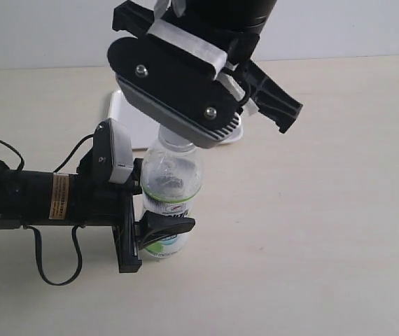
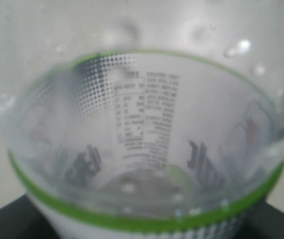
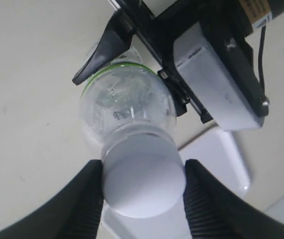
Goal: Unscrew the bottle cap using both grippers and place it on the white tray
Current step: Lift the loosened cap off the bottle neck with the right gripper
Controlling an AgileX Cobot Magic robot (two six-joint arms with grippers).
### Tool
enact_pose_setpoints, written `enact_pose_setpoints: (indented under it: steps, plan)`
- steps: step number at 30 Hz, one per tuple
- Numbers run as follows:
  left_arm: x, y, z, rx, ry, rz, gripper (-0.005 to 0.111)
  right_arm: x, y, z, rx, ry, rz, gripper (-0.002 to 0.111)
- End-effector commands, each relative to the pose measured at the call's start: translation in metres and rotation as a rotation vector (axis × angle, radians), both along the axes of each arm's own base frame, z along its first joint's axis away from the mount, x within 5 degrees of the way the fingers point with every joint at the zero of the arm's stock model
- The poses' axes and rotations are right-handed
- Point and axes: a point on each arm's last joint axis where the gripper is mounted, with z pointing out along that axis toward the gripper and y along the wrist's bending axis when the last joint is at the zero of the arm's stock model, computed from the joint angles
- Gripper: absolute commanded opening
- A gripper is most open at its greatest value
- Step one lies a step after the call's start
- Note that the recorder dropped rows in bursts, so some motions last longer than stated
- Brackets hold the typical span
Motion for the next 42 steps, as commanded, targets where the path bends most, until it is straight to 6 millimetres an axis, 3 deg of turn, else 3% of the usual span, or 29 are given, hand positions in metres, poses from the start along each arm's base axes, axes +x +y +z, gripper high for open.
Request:
enact_pose_setpoints:
  steps: [1, 3, 9, 23, 35, 42]
  plan:
    - [0.001, -0.003, 0.009, -0.066, -0.006, -0.002, 0.000, 0.003, 0.003, 0.003, -0.006, -0.099, 0.190, 0.000]
    - [0.001, -0.003, 0.009, -0.066, -0.006, -0.002, 0.000, 0.003, 0.003, 0.004, -0.019, -0.123, 0.256, 0.000]
    - [0.001, -0.003, 0.009, -0.066, -0.006, -0.002, 0.000, 0.002, 0.008, 0.005, 0.044, -0.111, 0.247, 0.000]
    - [0.001, -0.003, 0.009, -0.066, -0.006, -0.002, 0.000, 0.004, 0.004, 0.007, -0.003, -0.149, 0.252, 0.000]
    - [0.001, -0.003, 0.009, -0.066, -0.005, 0.000, 0.000, -0.002, -0.002, 0.025, 0.027, -0.213, 0.246, 0.000]
    - [0.006, -0.003, 0.011, -0.093, 0.002, 0.062, 0.000, -0.008, -0.009, 0.040, 0.120, -0.184, -0.005, 0.000]
